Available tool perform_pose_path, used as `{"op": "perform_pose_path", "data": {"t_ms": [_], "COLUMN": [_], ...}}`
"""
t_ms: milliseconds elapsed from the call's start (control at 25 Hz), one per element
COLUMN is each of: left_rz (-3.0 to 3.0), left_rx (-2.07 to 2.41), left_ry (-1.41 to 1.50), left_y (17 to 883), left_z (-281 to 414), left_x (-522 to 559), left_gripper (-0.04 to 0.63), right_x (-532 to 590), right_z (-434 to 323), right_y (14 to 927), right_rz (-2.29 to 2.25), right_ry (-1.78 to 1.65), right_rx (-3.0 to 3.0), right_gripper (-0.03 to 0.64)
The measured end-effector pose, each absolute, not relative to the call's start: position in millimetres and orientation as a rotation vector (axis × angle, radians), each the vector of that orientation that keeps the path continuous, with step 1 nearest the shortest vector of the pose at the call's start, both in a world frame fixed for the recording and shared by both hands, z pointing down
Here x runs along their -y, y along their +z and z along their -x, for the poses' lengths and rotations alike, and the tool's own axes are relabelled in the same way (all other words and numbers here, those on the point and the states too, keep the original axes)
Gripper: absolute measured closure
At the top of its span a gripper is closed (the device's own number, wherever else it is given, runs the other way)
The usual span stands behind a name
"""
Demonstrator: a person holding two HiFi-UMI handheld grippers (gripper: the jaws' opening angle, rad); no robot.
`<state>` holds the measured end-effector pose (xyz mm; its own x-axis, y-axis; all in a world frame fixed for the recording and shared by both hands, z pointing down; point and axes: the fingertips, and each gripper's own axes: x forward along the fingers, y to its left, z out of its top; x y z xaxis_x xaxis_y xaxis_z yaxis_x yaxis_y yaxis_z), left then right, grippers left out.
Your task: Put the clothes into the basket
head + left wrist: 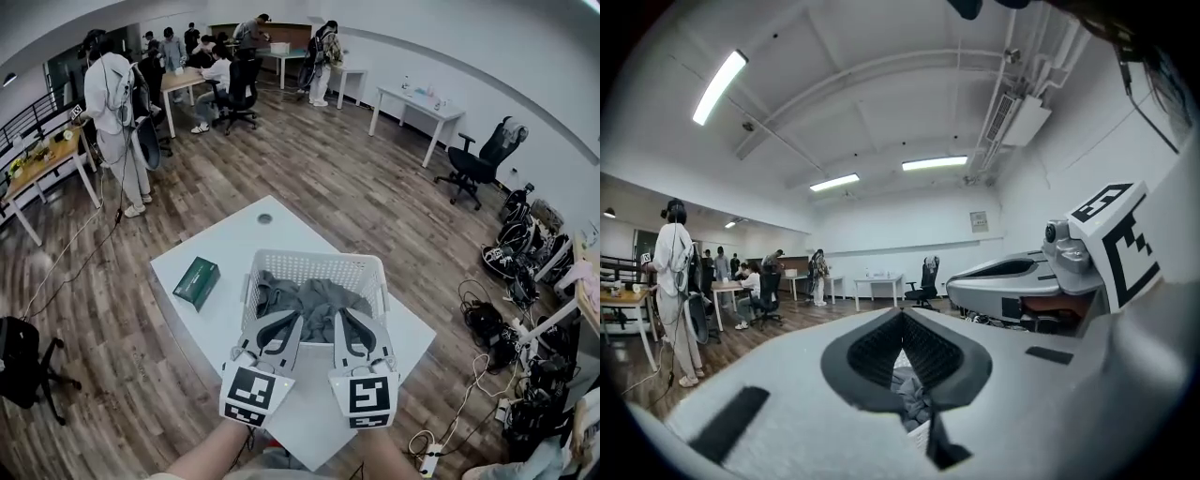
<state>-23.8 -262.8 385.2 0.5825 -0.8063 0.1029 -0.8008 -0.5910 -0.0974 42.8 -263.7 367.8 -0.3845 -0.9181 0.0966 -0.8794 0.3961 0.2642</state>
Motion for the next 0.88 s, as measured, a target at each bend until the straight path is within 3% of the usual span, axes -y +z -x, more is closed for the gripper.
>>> {"op": "perform_pose_path", "data": {"t_ms": [880], "left_rz": [2.749], "left_rx": [-1.543], "left_ry": [-0.207], "left_y": [416.1], "left_z": [32.7], "left_x": [141.7], "left_gripper": [0.586], "right_x": [137.1], "right_z": [-37.4], "right_y": [415.4], "right_rz": [-1.556], "right_ry": [-0.045], "right_rx": [2.462], "right_gripper": [0.601]}}
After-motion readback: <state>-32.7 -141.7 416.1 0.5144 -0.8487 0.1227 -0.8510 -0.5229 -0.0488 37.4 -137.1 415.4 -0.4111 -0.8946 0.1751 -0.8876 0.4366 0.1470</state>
